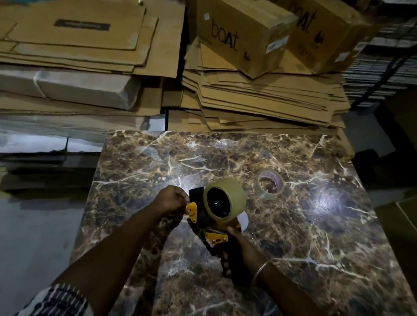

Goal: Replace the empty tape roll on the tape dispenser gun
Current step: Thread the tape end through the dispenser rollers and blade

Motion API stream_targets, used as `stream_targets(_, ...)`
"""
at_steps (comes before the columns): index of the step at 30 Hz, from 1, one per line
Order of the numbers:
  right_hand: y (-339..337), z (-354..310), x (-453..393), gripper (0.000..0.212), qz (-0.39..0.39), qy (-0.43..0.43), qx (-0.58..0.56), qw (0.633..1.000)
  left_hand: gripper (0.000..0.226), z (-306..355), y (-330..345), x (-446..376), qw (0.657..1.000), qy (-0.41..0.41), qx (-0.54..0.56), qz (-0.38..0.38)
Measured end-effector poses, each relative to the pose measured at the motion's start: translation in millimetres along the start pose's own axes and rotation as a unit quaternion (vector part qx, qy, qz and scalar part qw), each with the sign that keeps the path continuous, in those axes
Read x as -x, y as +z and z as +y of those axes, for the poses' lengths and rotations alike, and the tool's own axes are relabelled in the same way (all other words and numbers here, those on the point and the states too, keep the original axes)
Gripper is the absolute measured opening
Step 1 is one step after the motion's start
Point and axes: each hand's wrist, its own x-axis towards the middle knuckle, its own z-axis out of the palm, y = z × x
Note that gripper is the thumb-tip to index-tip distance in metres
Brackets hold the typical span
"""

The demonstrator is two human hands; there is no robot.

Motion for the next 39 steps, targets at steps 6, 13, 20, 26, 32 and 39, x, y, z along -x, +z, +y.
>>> stream_targets(6,-1.9,12.7,-9.3,0.054,0.034,-0.042,0.007,0.998,0.016,-6.3,10.8,-7.3,0.997,0.057,-0.010,0.046)
stream_targets(13,-7.8,11.9,-14.7,0.062,0.062,-0.085,0.048,0.993,0.022,-16.6,40.4,8.2,0.974,0.179,-0.011,0.141)
stream_targets(20,-3.4,11.4,-9.1,0.067,0.084,-0.082,0.069,0.991,0.012,-33.3,52.6,7.0,0.946,0.216,-0.083,0.226)
stream_targets(26,-3.6,12.9,-7.3,0.069,0.099,-0.099,0.091,0.986,0.033,-52.4,45.3,4.4,0.937,0.190,-0.174,0.235)
stream_targets(32,-1.2,10.6,-10.3,0.068,0.110,-0.151,0.152,0.970,0.037,-55.7,37.8,-0.1,0.941,0.172,-0.177,0.233)
stream_targets(39,-18.0,37.9,7.8,0.049,0.152,-0.175,0.271,0.934,0.028,-49.3,41.0,-1.0,0.947,0.129,-0.161,0.246)
